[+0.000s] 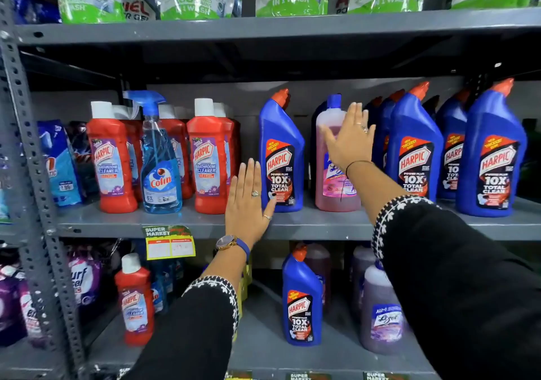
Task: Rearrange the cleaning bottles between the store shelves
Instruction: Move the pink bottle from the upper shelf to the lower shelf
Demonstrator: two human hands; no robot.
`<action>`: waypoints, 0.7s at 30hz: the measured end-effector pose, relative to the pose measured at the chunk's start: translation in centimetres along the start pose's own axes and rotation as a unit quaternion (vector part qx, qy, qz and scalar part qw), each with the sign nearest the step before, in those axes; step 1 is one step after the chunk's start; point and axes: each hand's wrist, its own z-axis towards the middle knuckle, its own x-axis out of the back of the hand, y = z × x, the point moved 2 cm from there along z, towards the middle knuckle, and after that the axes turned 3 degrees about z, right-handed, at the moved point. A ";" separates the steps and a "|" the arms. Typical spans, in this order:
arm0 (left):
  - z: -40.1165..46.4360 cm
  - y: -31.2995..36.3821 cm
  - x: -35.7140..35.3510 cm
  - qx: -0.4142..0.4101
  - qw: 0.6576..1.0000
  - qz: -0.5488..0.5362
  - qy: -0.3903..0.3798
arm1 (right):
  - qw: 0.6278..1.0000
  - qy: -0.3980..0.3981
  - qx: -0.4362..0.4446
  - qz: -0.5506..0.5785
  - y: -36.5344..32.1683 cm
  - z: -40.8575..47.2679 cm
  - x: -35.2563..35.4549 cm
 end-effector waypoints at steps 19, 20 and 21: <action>-2.5 -0.9 -1.7 -0.007 0.999 -0.025 -0.034 | 0.987 0.047 -0.143 0.056 -1.5 6.6 -0.4; -2.5 -0.9 -1.7 -0.007 0.999 -0.025 -0.034 | 0.986 0.061 -0.140 0.069 -1.6 6.5 -0.3; -2.5 -0.8 -1.7 -0.006 0.999 -0.024 -0.034 | 0.985 0.069 -0.138 0.079 -1.7 6.4 -0.1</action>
